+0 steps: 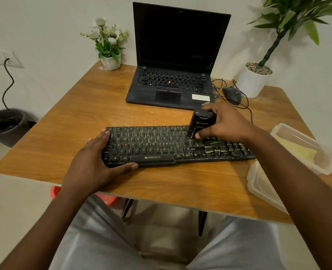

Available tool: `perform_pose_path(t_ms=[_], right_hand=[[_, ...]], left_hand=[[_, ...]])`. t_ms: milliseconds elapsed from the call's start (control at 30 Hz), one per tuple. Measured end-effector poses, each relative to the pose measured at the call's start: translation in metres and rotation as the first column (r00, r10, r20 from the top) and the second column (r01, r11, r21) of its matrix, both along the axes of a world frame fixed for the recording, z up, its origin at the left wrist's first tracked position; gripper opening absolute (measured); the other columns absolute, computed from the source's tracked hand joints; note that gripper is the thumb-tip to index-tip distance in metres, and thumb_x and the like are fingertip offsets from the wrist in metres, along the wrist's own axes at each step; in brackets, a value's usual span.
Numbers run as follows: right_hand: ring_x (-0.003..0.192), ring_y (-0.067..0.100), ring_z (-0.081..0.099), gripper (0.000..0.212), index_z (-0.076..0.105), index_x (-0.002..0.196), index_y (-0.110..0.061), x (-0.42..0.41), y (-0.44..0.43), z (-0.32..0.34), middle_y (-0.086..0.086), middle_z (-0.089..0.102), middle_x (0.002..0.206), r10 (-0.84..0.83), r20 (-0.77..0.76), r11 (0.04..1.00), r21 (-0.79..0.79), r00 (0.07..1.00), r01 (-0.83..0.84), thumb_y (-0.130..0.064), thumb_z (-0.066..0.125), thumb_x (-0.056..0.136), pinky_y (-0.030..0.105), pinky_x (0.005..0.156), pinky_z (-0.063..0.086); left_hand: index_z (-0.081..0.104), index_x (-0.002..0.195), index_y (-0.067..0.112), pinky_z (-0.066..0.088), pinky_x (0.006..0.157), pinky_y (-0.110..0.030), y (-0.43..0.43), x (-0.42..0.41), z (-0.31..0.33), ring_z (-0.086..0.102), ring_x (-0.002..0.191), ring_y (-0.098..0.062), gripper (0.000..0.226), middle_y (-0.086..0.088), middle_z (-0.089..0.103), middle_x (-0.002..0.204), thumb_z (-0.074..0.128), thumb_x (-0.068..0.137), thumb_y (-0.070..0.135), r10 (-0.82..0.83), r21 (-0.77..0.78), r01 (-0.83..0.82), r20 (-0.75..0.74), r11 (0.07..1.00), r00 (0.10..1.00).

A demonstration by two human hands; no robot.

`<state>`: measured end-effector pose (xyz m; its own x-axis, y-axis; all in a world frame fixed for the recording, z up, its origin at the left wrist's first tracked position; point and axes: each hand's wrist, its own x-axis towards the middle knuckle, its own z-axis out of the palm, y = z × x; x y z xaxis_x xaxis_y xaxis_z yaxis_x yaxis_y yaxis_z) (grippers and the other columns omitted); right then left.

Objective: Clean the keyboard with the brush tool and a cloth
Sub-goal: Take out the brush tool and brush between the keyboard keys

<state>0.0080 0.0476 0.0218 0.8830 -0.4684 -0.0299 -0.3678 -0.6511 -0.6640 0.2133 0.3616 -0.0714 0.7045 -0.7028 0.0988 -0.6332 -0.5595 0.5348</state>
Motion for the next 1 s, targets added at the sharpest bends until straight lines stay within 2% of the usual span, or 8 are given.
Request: perform_pose_path(t_ms=[67, 233, 467, 600, 700, 800, 900, 1000], right_hand=[[0.084, 0.003, 0.074, 0.04, 0.073, 0.096, -0.026, 0.003, 0.004, -0.001, -0.006, 0.078, 0.093, 0.023, 0.006, 1.0, 0.012, 1.0, -0.023, -0.011, 0.098, 0.069, 0.025, 0.072, 0.055], [0.087, 0.014, 0.076, 0.037, 0.075, 0.097, -0.018, -0.008, 0.002, 0.001, -0.001, 0.079, 0.093, 0.046, -0.018, 0.998, 0.039, 0.999, -0.045, -0.012, 0.098, 0.069, 0.039, 0.079, 0.06], [0.085, 0.013, 0.076, 0.039, 0.075, 0.098, -0.02, -0.023, -0.01, 0.005, -0.002, 0.079, 0.091, 0.016, -0.049, 1.0, 0.025, 0.999, -0.014, -0.01, 0.098, 0.068, 0.036, 0.076, 0.06], [0.086, 0.009, 0.075, 0.041, 0.074, 0.101, -0.022, -0.015, -0.008, 0.001, -0.003, 0.079, 0.094, -0.033, 0.008, 0.999, -0.009, 0.999, 0.033, -0.012, 0.098, 0.07, 0.038, 0.075, 0.061], [0.09, 0.012, 0.077, 0.043, 0.074, 0.104, -0.021, -0.007, -0.004, -0.003, -0.003, 0.08, 0.098, -0.026, 0.027, 1.0, 0.008, 0.999, 0.026, -0.013, 0.098, 0.07, 0.044, 0.081, 0.066], [0.09, 0.013, 0.077, 0.041, 0.074, 0.099, -0.024, -0.004, 0.001, -0.004, -0.004, 0.08, 0.096, 0.008, 0.028, 0.999, 0.043, 1.0, -0.009, -0.013, 0.099, 0.068, 0.041, 0.081, 0.065], [0.087, 0.017, 0.077, 0.038, 0.075, 0.097, -0.018, -0.01, 0.0, -0.002, 0.0, 0.079, 0.093, 0.045, -0.011, 0.997, 0.058, 0.999, -0.044, -0.011, 0.099, 0.069, 0.041, 0.078, 0.061], [0.081, 0.01, 0.074, 0.038, 0.074, 0.097, -0.018, -0.02, -0.006, 0.005, -0.002, 0.078, 0.09, 0.06, -0.075, 0.998, -0.005, 0.995, -0.06, -0.013, 0.098, 0.069, 0.034, 0.072, 0.057]], left_hand=[[0.03, 0.166, 0.026, 0.033, 0.127, -0.053, 0.0, 0.0, 0.0, 0.028, 0.159, -0.027, 0.145, 0.008, 0.027, 0.173, 0.059, 0.049, 0.106, 0.004, 0.0, -0.004, 0.0, 1.0, 1.0], [0.03, 0.166, 0.026, 0.033, 0.127, -0.052, 0.0, 0.001, 0.0, 0.028, 0.159, -0.026, 0.145, 0.008, 0.028, 0.173, 0.06, 0.05, 0.106, 0.002, 0.001, -0.002, 0.005, 1.0, 1.0], [0.03, 0.166, 0.025, 0.031, 0.127, -0.051, 0.0, 0.0, 0.001, 0.027, 0.159, -0.027, 0.145, 0.006, 0.028, 0.173, 0.06, 0.049, 0.105, -0.002, -0.001, 0.002, 0.002, 1.0, 1.0], [0.032, 0.165, 0.025, 0.034, 0.126, -0.052, 0.0, 0.001, -0.001, 0.031, 0.158, -0.027, 0.143, 0.005, 0.03, 0.172, 0.061, 0.05, 0.105, 0.0, -0.003, 0.0, 0.006, 1.0, 1.0], [0.031, 0.166, 0.025, 0.032, 0.127, -0.052, 0.0, 0.001, 0.0, 0.028, 0.159, -0.027, 0.145, 0.007, 0.028, 0.173, 0.06, 0.049, 0.106, 0.004, 0.006, -0.004, 0.003, 1.0, 1.0], [0.031, 0.166, 0.025, 0.03, 0.128, -0.051, 0.0, -0.001, 0.002, 0.026, 0.16, -0.028, 0.145, 0.007, 0.028, 0.173, 0.06, 0.048, 0.105, 0.01, 0.005, -0.01, -0.004, 1.0, 1.0], [0.031, 0.166, 0.025, 0.029, 0.128, -0.051, -0.001, -0.002, 0.003, 0.026, 0.16, -0.028, 0.146, 0.007, 0.028, 0.173, 0.059, 0.047, 0.106, 0.011, 0.002, -0.011, -0.012, 1.0, 1.0], [0.032, 0.165, 0.024, 0.029, 0.128, -0.051, -0.001, -0.002, 0.003, 0.026, 0.16, -0.029, 0.146, 0.007, 0.028, 0.173, 0.058, 0.047, 0.106, 0.013, 0.002, -0.013, -0.01, 1.0, 1.0]])
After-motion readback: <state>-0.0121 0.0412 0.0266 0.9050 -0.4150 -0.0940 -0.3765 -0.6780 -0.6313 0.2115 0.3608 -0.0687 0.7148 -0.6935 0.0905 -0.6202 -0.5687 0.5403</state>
